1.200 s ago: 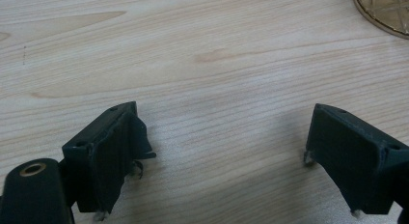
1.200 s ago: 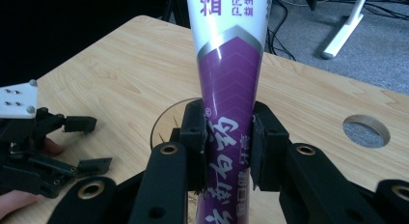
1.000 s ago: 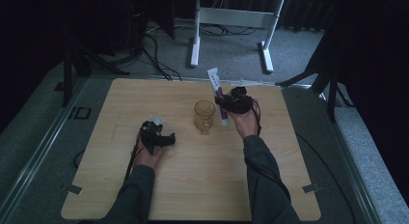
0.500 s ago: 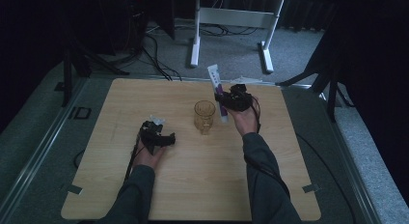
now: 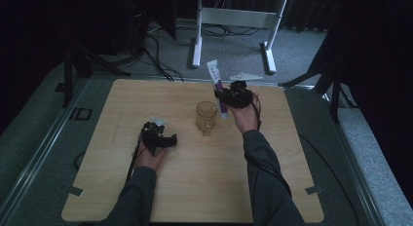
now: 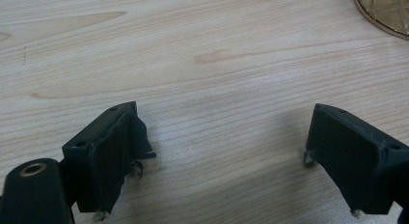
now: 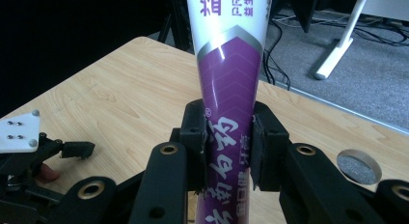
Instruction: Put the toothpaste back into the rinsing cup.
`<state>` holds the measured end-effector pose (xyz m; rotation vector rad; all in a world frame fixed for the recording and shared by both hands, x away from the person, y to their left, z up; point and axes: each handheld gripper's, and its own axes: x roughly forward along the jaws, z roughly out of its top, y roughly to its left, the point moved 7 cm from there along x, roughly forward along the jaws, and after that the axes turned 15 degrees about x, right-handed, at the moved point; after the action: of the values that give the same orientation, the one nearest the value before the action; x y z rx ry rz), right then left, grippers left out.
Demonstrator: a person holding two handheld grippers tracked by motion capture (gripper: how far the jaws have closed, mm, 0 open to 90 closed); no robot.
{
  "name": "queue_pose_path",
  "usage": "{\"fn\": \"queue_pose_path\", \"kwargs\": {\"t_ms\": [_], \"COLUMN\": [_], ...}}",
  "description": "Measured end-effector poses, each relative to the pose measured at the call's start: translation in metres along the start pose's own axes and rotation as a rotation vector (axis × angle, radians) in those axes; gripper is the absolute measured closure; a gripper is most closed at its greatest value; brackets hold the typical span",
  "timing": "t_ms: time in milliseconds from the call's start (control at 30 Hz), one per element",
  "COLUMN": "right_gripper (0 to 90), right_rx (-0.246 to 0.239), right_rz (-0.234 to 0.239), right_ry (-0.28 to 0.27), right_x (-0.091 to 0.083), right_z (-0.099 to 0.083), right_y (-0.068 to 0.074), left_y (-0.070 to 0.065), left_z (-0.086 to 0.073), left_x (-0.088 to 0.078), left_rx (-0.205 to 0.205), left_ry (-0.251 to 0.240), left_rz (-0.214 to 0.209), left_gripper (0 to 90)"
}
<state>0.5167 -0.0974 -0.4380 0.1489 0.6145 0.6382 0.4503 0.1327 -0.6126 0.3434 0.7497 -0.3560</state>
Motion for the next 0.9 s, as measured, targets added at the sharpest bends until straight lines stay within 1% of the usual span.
{"fn": "queue_pose_path", "kwargs": {"t_ms": [167, 333, 567, 900], "right_gripper": [71.5, 71.5, 71.5, 71.5], "right_rx": [0.014, 0.009, 0.018, 0.021], "right_rz": [0.008, 0.009, 0.020, 0.018], "right_ry": [-0.004, 0.000, -0.006, -0.001], "right_x": [0.001, 0.004, 0.008, 0.017], "right_z": [0.002, 0.003, 0.005, 0.007], "right_y": [0.002, 0.005, 0.010, 0.015], "left_y": [0.000, 0.000, 0.000, 0.000], "left_z": [0.000, 0.000, 0.000, 0.000], "left_x": [0.000, 0.000, 0.000, 0.000], "left_rx": [0.000, 0.000, 0.000, 0.001], "left_ry": [0.000, 0.000, 0.000, 0.001], "left_rz": [0.000, 0.000, 0.000, 0.000], "left_gripper": [11.8, 11.8, 11.8, 11.8]}}
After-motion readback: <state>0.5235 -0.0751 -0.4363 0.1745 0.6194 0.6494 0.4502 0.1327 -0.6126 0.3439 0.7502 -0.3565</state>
